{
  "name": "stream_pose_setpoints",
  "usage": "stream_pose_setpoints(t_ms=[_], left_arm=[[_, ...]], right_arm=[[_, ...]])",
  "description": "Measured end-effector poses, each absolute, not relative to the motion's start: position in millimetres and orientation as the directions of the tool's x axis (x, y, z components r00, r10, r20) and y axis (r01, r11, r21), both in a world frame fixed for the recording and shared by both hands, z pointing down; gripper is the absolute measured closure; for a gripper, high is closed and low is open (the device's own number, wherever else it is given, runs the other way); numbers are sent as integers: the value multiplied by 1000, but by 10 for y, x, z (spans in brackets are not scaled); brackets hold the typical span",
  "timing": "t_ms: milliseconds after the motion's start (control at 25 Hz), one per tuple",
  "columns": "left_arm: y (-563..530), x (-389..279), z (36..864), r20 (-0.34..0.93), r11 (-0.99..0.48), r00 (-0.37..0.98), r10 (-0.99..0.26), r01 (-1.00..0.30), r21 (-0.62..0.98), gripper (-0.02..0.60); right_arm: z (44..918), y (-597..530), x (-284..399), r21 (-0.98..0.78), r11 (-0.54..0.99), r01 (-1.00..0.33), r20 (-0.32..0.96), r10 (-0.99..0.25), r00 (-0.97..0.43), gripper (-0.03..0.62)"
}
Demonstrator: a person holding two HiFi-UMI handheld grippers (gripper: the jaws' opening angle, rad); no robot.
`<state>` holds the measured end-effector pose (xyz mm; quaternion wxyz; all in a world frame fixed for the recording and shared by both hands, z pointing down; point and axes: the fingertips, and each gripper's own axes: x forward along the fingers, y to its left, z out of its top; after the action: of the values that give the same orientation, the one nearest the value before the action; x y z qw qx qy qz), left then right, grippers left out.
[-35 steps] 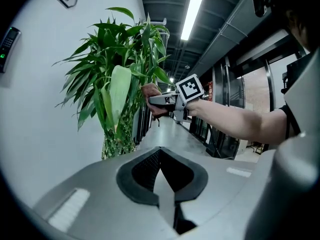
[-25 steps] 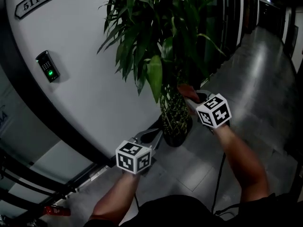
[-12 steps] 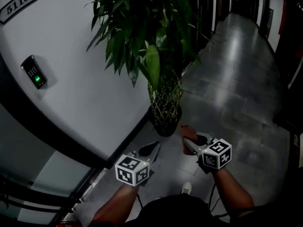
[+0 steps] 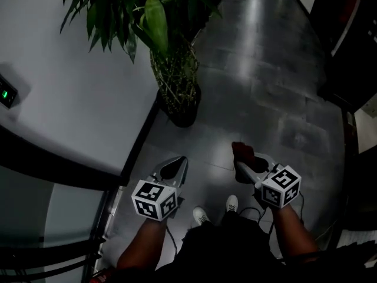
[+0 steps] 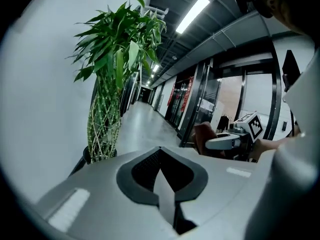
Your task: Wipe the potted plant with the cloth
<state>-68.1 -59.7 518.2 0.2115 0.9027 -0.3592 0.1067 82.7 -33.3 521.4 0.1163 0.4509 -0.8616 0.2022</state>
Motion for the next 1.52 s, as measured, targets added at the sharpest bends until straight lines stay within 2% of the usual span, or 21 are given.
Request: stream_pose_setpoints(t_ms=[160,400,1000,1240,1520], left_arm=[[-381,-593,5265,346,-656,739,-578,-673,343,565],[-202,-597,5221,338,-630,721,-605,-693,350,565],[222,-165,4861,302,-526,589,-750,-807,268,565],[319,27,4767,285,-502,555,-782,-831,242,565],[377,98,4789,296,-470,524,-799,-850,237,565]], right_arm=[[5190,-185,680,-213,547,-809,384,-715,-584,523],[5123,-30,549,-165,619,-768,399,-670,-626,523],[4884,301,1114,-156,698,-699,346,-624,-700,523],[4854,359,1341,-167,712,-682,304,-621,-722,523],[4852,369,1426,-145,730,-667,314,-606,-731,523]])
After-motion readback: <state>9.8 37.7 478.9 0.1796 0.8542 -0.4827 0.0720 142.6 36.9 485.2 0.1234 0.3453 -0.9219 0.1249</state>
